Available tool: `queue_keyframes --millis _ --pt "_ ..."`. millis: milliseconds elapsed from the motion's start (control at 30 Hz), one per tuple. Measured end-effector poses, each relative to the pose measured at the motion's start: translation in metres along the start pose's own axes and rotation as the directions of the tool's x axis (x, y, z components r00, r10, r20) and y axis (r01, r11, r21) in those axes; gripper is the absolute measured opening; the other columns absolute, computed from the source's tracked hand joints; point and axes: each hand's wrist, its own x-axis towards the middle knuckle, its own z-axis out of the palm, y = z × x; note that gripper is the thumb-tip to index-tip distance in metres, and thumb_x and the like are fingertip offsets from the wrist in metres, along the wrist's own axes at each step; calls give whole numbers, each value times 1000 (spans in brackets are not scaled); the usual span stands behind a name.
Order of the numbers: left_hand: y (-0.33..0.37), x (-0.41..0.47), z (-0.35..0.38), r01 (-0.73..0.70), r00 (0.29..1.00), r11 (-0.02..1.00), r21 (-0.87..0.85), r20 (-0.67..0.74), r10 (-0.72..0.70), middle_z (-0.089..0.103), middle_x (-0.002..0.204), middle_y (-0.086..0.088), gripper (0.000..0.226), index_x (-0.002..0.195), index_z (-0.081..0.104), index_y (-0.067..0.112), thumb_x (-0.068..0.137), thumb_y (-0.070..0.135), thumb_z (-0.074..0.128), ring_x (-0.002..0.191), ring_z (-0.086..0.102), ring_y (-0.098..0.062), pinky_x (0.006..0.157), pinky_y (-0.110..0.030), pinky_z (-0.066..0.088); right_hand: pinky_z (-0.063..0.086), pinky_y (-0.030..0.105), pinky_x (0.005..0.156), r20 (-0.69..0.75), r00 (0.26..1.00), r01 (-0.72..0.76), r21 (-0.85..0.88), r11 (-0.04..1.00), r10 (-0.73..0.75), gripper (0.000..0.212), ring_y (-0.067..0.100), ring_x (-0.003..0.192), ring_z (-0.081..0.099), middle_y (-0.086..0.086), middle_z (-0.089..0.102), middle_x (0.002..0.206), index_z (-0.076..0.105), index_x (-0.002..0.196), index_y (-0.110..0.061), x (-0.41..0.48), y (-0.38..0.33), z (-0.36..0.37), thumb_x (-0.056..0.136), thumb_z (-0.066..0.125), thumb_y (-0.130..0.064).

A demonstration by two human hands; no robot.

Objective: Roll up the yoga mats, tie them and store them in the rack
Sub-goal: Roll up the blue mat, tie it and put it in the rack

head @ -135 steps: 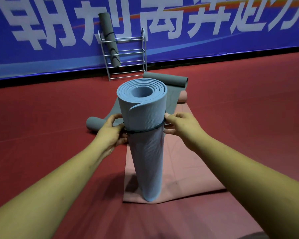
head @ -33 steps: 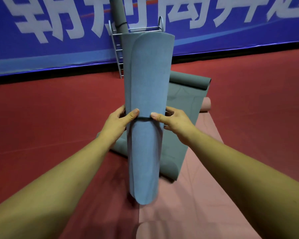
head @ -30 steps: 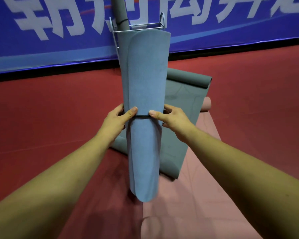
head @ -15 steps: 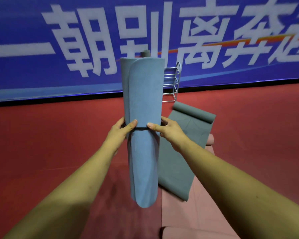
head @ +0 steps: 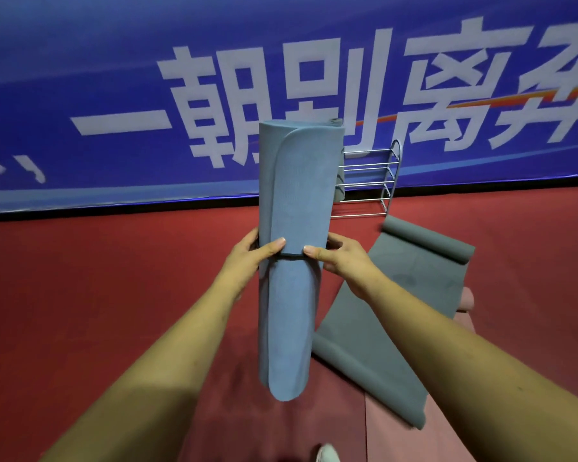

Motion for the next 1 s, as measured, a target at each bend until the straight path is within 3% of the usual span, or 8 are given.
queue_keyframes --millis 133,433,533,600,700,767,867,1000 --pt "-3 63 -18 16 1000 1000 0 -14 -16 68 112 12 41 128 59 23 89 19 69 85 67 10 59 -5 47 52 13 72 4 1000 -1 6 1000 1 47 3 97 70 -3 74 113 67 124 -12 71 2 4 79 81 -12" --pt "25 260 -41 16 999 999 -51 -28 -17 67 117 6 49 136 52 19 90 13 66 87 67 9 61 -7 48 52 12 70 22 998 57 12 998 -58 44 2 89 71 -6 74 105 67 119 -16 268 -49 -11 78 79 -3" --pt "40 320 -48 16 1000 996 -88 -5 -16 65 126 -3 53 139 50 16 89 8 66 96 68 0 72 -13 53 57 23 85 13 996 92 -7 996 -92 47 12 102 71 -2 75 110 68 118 -16 328 -67 -19 75 82 -4" --pt "48 361 -52 5 1000 996 -93 8 -5 61 132 -11 53 139 49 14 89 5 65 97 67 -6 88 -30 55 56 23 86 -14 995 102 -23 995 -102 46 11 103 70 -3 75 110 69 115 -19 368 -74 -24 74 83 -5" --pt "48 433 -57 -4 999 996 -89 53 8 56 137 -17 53 141 45 9 91 2 61 107 57 -36 99 -47 24 55 22 84 -48 992 116 -33 993 -118 48 11 104 70 -3 75 111 69 119 -15 429 -79 -32 74 84 -8" --pt "43 485 -56 4 995 994 -110 95 7 57 135 -15 50 139 47 11 92 1 61 119 41 -33 101 -46 25 56 22 84 -92 990 109 -25 994 -111 50 13 103 70 0 74 112 67 122 -11 471 -77 -40 75 83 -6" --pt "32 563 -55 34 981 992 -118 192 -10 59 135 -8 52 131 51 21 85 10 72 124 57 -21 107 -39 44 57 25 85 -184 978 94 -15 995 -95 51 15 104 70 0 73 113 66 124 -11 527 -71 -56 75 83 -5" --pt "28 671 -53 55 947 994 -89 322 -24 63 131 -3 78 131 55 24 60 34 86 122 60 -18 104 -37 46 56 20 79 -306 947 98 2 995 -93 54 10 102 70 1 73 115 65 125 -10 602 -71 -74 74 82 -1"
